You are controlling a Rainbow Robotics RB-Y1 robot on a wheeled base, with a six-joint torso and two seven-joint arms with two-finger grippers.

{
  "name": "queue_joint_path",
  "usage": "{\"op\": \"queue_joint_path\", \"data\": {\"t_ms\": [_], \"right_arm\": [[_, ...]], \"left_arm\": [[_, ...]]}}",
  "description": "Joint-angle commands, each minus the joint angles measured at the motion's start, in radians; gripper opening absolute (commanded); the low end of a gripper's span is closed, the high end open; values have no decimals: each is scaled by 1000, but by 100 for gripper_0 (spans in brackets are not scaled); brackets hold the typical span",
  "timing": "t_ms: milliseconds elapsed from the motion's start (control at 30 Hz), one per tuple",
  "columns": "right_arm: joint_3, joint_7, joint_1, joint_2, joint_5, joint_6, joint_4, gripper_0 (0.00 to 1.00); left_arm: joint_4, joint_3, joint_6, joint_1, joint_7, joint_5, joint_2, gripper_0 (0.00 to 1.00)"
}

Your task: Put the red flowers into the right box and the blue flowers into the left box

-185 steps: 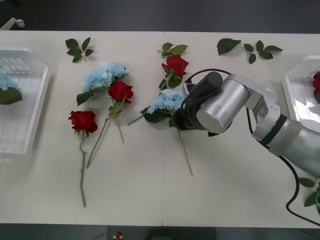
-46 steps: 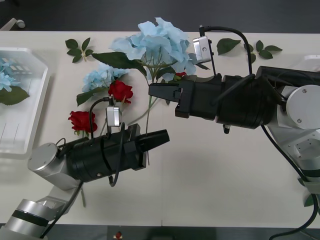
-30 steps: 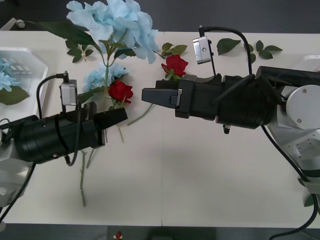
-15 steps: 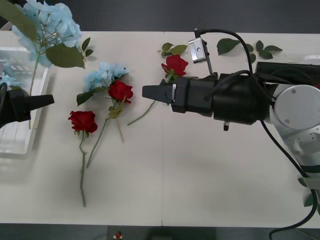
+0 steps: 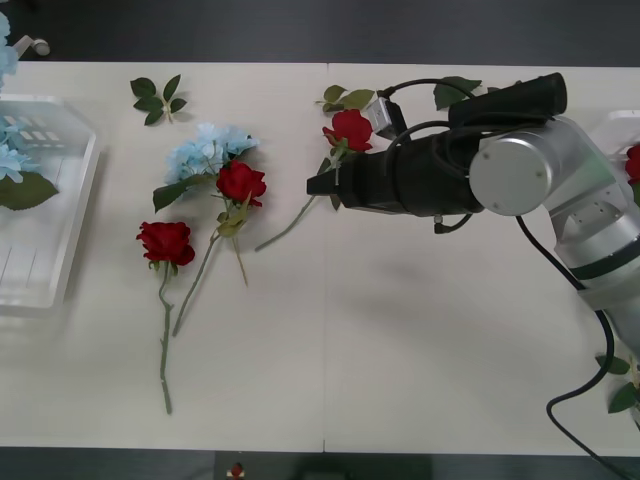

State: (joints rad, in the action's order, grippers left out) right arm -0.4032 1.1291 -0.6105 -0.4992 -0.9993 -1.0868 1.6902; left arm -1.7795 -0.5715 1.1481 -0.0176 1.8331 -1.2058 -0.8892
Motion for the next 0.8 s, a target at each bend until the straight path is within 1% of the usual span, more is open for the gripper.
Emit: {"op": "queue_joint_path", "data": {"t_ms": [33,267,433,600,667,800], "right_arm": [[-63,-166,-115,22,94,5,-115,100],[-108,-385,-256,116,238,7,-371,100],[-111,-506,-341,180,295,30,-534,100],[-111,-627,-411,243,344,104,-678,100],[-111,-652,-430,263,367,119,-718,100],[-115,-664,-469,307,420,130,-817,100]], "left_arm": [[34,-10,-99,-67,6,69,-19,0],[134,10,-301,-131,23,163,-19,0],[209,41,-363,-120,40,177,-19,0],[298,148,-495,-104,46,180,-19,0],[311,171,-519,-102,46,177,-19,0],[313,176,-518,-102,46,175,-19,0]]}}
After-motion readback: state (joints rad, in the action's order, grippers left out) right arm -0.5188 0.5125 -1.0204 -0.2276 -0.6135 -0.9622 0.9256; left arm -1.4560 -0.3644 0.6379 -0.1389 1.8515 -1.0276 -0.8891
